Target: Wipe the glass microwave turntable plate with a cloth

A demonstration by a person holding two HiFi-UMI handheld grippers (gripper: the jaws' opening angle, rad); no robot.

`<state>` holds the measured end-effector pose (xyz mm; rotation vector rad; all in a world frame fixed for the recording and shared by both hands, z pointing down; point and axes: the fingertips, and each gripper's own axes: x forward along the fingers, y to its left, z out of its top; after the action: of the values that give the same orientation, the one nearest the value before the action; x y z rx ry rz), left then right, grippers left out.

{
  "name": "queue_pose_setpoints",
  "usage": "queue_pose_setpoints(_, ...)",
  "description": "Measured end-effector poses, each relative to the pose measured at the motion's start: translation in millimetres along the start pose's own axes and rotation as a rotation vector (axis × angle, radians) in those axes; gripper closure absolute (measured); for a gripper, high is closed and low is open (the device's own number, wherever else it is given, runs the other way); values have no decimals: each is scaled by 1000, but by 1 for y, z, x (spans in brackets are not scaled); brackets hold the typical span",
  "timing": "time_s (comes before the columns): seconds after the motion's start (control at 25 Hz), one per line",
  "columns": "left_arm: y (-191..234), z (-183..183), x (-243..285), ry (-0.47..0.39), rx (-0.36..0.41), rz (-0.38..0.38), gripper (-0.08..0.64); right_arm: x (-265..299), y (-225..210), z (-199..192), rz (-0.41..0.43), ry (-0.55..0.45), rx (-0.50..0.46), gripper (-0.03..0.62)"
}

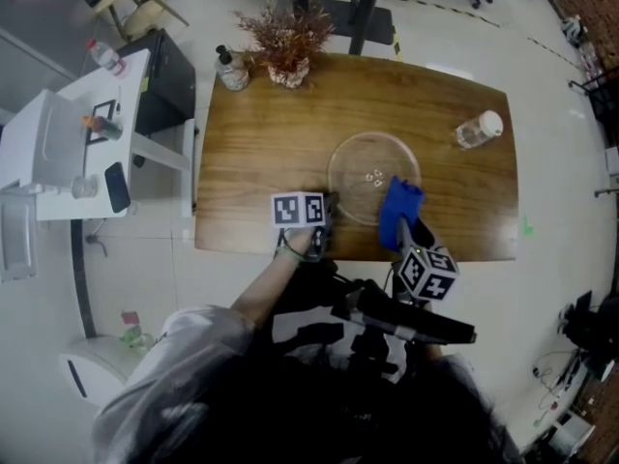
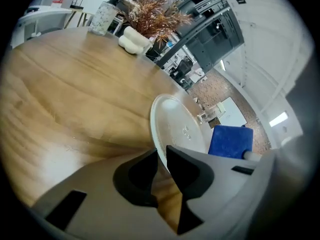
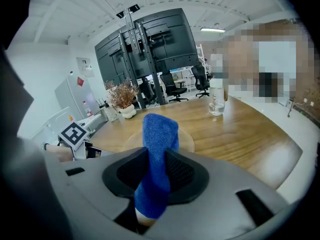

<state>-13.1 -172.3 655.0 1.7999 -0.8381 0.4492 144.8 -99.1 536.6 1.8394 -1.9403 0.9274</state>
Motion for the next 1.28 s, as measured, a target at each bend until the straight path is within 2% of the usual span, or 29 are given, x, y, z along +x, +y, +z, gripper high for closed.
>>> queue_pose_setpoints(0.2, 3, 3, 1, 27, -79, -62, 511, 22, 17, 17, 10, 8, -109, 474)
queue_pose_setpoints(0.44, 1, 5, 0, 22, -77, -64, 514, 74, 59, 47, 78, 29, -331, 474)
queue_pose_setpoints(0.64, 0, 3, 0, 24, -83, -80, 514, 121, 108, 28, 210, 142, -446, 474)
queue_pose_setpoints(0.76, 0, 3, -1, 23, -78, -72, 514, 147, 114, 11, 205, 219, -522, 474)
queue_pose_setpoints(0.88, 0, 4, 0, 15, -80, -72, 514, 166, 102, 11, 184, 263, -583, 474)
queue_pose_setpoints(1.04, 3, 5, -2, 9, -84, -65, 515, 182, 82, 23, 194, 302, -588, 472)
queue_pose_setpoints(1.28, 2, 4, -1, 6, -90, -69, 515, 196, 24, 55, 69, 282, -520, 472)
